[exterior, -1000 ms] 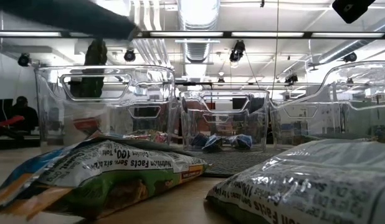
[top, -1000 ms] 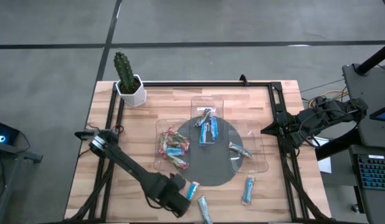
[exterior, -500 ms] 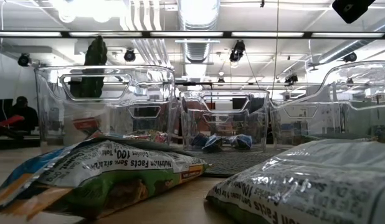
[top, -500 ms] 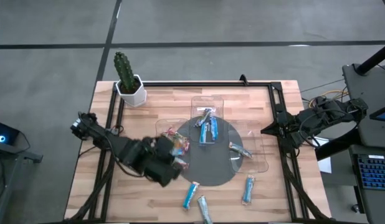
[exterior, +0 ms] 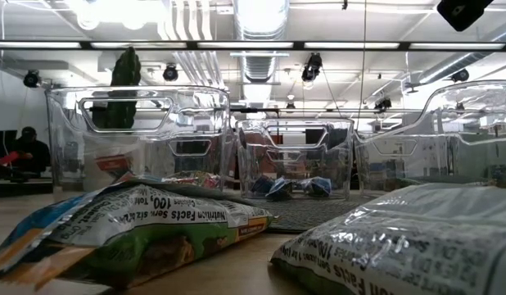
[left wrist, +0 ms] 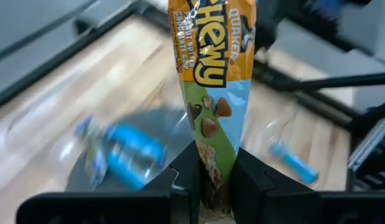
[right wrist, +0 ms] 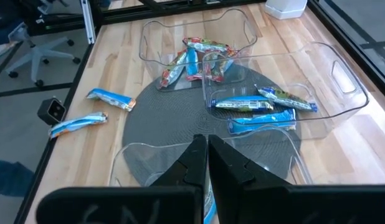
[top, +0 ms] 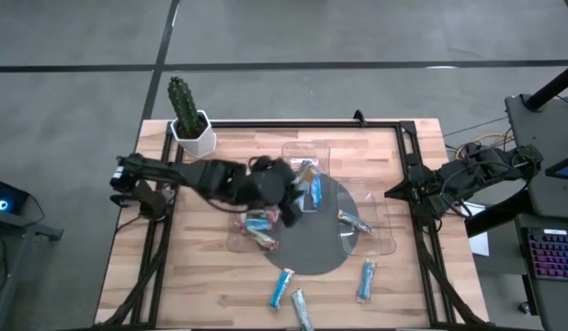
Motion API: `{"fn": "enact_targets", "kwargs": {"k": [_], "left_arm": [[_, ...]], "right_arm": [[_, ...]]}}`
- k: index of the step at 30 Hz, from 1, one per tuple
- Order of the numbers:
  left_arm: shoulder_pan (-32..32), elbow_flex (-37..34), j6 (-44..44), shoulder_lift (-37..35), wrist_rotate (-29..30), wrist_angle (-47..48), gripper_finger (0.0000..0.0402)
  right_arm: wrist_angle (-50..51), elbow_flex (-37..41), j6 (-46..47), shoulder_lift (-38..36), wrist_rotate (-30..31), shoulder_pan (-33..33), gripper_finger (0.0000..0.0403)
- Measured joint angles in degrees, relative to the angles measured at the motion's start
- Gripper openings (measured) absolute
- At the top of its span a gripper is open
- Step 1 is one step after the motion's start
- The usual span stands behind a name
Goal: Pick and place Granola Bars by type
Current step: Put the yellow granola bar into the right transparent bin
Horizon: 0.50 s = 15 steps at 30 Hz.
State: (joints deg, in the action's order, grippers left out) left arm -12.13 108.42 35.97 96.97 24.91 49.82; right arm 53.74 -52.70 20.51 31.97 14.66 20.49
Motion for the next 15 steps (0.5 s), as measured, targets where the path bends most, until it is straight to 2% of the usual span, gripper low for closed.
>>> {"fn": "enact_targets", "kwargs": {"k": [6, 11, 15], "left_arm": [[3.8, 0.0, -12.7, 1.7, -4.8, -8.8, 0.0040], [4.8, 0.0, -14.7, 2.9, -6.1, -9.3, 0.0034], [5.1, 0.0, -17.3, 3.9, -7.8, -11.6, 0.0033]], "right_arm": [[-1.7, 0.0, 0.4, -0.2, -0.1, 0.0, 0.0008], [-8.4, -0.6, -4.3, -4.5, -1.5, 0.0, 0.0008], [-9.0, -1.0, -5.5, -11.0, -1.2, 0.0, 0.0008]]}}
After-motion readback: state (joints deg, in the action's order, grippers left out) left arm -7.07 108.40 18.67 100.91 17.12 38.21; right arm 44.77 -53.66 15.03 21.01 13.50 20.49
